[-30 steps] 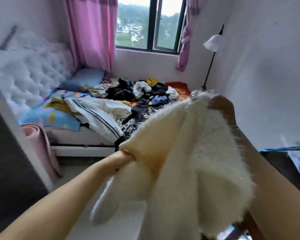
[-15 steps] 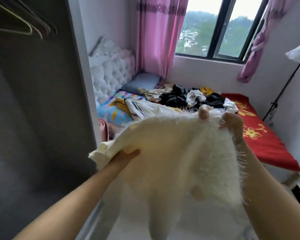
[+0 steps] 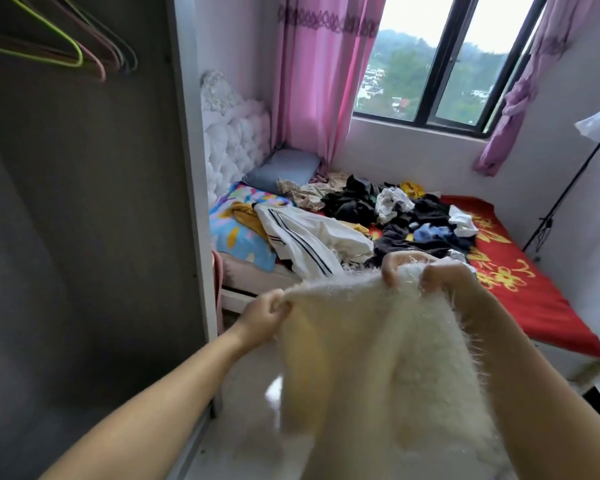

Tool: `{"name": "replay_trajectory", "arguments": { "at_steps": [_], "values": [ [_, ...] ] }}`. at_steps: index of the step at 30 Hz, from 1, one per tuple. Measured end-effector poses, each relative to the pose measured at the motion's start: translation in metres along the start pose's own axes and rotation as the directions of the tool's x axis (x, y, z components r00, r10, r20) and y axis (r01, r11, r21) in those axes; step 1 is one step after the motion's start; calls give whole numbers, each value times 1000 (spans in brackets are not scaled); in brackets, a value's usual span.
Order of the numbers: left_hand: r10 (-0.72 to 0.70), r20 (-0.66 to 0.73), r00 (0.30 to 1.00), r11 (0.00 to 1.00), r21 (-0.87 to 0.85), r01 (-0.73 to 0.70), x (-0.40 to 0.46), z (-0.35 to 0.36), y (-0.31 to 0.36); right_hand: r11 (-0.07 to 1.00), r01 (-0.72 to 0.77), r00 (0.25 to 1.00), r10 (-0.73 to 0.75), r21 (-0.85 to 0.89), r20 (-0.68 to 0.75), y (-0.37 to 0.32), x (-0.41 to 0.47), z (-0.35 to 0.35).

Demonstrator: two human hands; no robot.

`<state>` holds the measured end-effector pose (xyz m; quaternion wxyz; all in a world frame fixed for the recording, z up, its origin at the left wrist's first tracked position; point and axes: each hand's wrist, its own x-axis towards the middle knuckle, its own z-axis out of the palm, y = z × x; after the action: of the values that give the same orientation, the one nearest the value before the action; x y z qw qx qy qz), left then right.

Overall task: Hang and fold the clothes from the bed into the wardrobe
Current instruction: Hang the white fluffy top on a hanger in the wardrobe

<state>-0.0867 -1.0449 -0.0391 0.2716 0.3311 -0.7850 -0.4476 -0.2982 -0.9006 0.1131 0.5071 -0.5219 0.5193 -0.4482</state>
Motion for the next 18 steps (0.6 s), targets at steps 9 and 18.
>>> {"name": "replay_trajectory", "arguments": {
  "at_steps": [9, 18],
  "values": [
    [326, 142, 935, 928, 140, -345, 9, -33, 67, 494, -67, 970, 236, -867, 59, 42, 50, 48],
    [-72, 149, 986, 967, -232, 106, -12, -115, 28, 898, 82, 991, -119, -432, -60, 48, 99, 81]
  ]
}}
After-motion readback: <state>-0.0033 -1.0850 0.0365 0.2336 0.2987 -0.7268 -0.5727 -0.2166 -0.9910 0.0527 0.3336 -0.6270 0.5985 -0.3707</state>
